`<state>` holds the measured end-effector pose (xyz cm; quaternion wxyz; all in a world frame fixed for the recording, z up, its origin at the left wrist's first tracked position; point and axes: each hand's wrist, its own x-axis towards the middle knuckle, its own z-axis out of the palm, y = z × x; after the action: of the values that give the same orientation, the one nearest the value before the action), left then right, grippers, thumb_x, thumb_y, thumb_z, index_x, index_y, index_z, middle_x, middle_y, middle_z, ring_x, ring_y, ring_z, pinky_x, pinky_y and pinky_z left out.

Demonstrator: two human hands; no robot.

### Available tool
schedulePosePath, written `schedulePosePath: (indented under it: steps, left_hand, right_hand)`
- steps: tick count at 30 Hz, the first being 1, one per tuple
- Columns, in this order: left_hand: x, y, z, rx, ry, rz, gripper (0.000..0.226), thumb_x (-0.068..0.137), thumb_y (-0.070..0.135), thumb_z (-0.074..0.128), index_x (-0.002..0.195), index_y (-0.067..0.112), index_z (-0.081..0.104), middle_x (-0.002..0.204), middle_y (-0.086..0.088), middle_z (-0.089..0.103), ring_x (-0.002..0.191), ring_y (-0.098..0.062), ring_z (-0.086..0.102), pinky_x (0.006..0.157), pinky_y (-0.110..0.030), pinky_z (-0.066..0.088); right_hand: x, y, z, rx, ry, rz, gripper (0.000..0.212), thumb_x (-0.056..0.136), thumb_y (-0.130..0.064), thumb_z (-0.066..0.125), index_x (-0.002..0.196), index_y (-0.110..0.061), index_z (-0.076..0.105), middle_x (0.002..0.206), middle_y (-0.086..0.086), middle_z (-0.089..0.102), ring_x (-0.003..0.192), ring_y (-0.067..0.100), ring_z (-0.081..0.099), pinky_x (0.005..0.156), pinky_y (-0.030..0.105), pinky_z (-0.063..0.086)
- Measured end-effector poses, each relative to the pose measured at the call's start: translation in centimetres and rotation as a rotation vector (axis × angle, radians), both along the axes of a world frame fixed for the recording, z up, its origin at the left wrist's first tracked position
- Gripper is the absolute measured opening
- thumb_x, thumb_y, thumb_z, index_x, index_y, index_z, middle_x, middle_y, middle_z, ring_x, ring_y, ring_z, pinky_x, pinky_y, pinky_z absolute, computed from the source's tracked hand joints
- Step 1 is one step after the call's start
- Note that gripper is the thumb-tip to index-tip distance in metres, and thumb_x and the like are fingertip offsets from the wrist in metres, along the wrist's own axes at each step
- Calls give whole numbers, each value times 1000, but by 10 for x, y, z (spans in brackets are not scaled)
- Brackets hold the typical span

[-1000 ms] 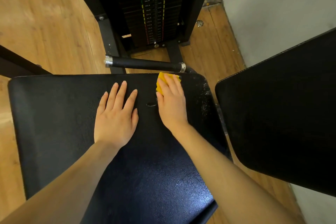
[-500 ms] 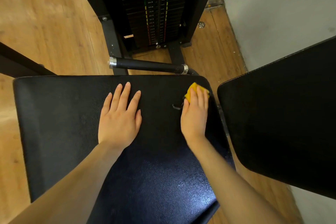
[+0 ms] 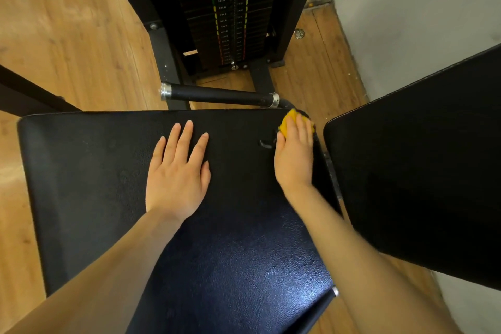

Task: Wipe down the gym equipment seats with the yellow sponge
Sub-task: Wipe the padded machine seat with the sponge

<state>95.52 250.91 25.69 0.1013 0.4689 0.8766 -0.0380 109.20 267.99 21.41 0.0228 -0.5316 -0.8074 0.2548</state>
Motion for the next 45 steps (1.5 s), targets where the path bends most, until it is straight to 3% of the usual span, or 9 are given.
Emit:
schedulePosePath:
  steps: [4, 8, 13, 22, 30, 38, 45]
  left_hand:
    - [0, 1, 0, -6, -5, 7, 55, 97, 37, 36, 149, 21, 28, 159, -9, 17, 148, -26, 10, 120, -44, 13]
    - [-1, 1, 0, -9, 0, -3, 55, 97, 37, 34, 149, 21, 27, 159, -9, 16, 148, -26, 10, 120, -44, 13]
    - [-1, 0, -1, -1, 3, -4, 54, 98, 37, 33, 149, 21, 27, 159, -9, 17, 148, -26, 10, 120, -44, 13]
    - [-1, 0, -3, 8, -2, 6, 54, 97, 36, 38, 148, 21, 30, 158, -10, 18, 147, -27, 12, 119, -45, 14]
    - [0, 0, -1, 6, 14, -6, 54, 97, 37, 35, 149, 20, 28, 158, -10, 18, 148, -27, 12, 120, -44, 14]
    - [1, 1, -2, -2, 20, 1, 54, 97, 36, 37, 148, 21, 29, 158, -10, 19, 147, -27, 12, 119, -44, 13]
    - [1, 0, -2, -2, 29, -4, 54, 98, 37, 34, 149, 21, 27, 159, -9, 17, 148, -26, 11, 120, -44, 12]
  right_hand:
    - [45, -42, 4, -13, -45, 38, 51, 101, -30, 35, 149, -15, 26, 158, 4, 19, 147, 20, 6, 117, 30, 9]
    - [24, -7, -6, 3, -46, 51, 48, 101, -26, 34, 147, -12, 29, 157, 6, 21, 147, 22, 6, 120, 37, 14]
    - [-3, 39, -10, -15, -6, -6, 47, 101, -23, 37, 146, -10, 32, 155, 7, 26, 146, 25, 10, 118, 37, 14]
    - [77, -50, -2, 53, -109, 53, 49, 98, -27, 36, 144, -10, 36, 151, 10, 34, 143, 26, 23, 116, 40, 27]
    - [16, 15, -9, 30, -159, -13, 49, 102, -26, 33, 148, -11, 25, 157, 8, 21, 146, 25, 12, 117, 37, 18]
    - [68, -49, 2, 15, -177, 36, 52, 101, -28, 37, 149, -11, 26, 155, 10, 25, 145, 26, 19, 117, 36, 24]
    - [8, 18, -6, -2, -134, 0, 51, 102, -27, 33, 149, -9, 23, 157, 11, 18, 146, 26, 12, 118, 36, 14]
